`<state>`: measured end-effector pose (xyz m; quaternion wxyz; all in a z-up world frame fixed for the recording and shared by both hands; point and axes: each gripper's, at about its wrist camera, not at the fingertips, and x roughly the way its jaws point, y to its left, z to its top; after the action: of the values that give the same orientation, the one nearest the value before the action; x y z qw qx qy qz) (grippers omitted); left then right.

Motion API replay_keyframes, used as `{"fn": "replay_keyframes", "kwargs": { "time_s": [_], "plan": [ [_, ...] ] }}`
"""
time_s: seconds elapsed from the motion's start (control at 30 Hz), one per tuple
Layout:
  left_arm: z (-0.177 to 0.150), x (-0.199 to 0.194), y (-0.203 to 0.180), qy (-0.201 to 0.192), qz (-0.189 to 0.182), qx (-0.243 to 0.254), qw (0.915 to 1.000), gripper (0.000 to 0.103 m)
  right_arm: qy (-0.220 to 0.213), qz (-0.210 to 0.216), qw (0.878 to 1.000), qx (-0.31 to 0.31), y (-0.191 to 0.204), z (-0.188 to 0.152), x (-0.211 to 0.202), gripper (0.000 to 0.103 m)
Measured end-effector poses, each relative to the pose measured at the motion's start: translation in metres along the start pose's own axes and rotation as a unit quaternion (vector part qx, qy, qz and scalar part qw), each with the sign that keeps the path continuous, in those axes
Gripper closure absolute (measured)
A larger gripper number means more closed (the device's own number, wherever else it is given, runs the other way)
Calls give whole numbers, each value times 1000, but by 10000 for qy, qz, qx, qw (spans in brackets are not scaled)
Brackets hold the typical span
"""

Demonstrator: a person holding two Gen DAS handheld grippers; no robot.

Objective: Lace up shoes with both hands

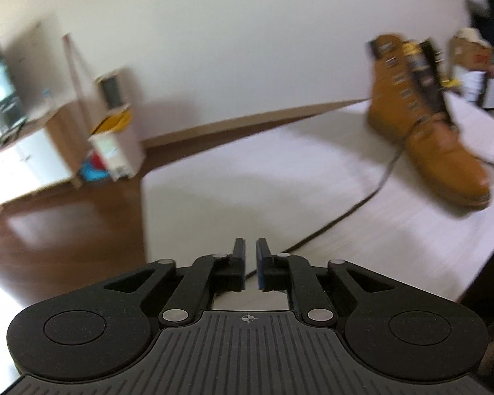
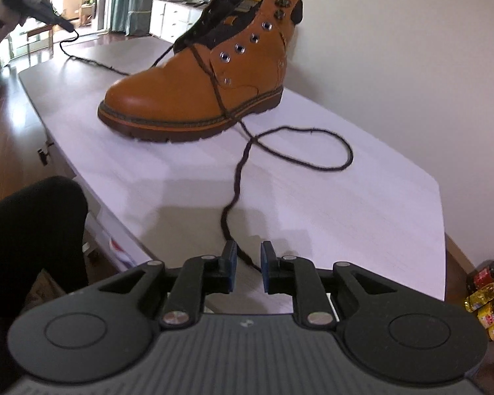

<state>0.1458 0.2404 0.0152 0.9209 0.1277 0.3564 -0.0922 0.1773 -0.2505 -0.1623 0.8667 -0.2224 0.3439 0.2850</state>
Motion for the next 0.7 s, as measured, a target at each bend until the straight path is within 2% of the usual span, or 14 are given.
{"fn": "replay_keyframes", "kwargs": {
  "time_s": [0.13,0.3,0.37,0.4,0.43,0.5,0.63,0.67,0.7],
  "plan": [
    [4,1,-11,-161,-210,79,9996,88,-97,434,9990,57,-18,-11,-3,76],
    [14,-2,-42,-368,-547,259,9975,87,-277,1254,9913,297,-43,-21,-3,76],
    [16,-5,-60,-528,-769,360,9950,86,-314,1393,9889,403,-48,-22,-3,77],
    [18,-7,-69,-596,-861,423,9936,86,-316,1409,9885,441,-50,-22,-3,83],
    [19,-8,-78,-650,-933,498,9923,85,-317,1424,9881,480,-51,-22,-3,99],
    [22,-11,-91,-742,-1077,608,9895,83,-291,1353,9887,570,-47,-23,-6,100],
    [32,-12,-135,-1086,-1676,1047,9743,80,-288,1346,9872,800,-42,-27,-17,100],
    [37,-10,-153,-1198,-1922,1248,9660,79,-336,1369,9862,868,-40,-27,-24,100],
    [43,-5,-174,-1316,-2217,1532,9540,77,-383,1392,9851,935,-39,-28,-31,100]
  ]
}}
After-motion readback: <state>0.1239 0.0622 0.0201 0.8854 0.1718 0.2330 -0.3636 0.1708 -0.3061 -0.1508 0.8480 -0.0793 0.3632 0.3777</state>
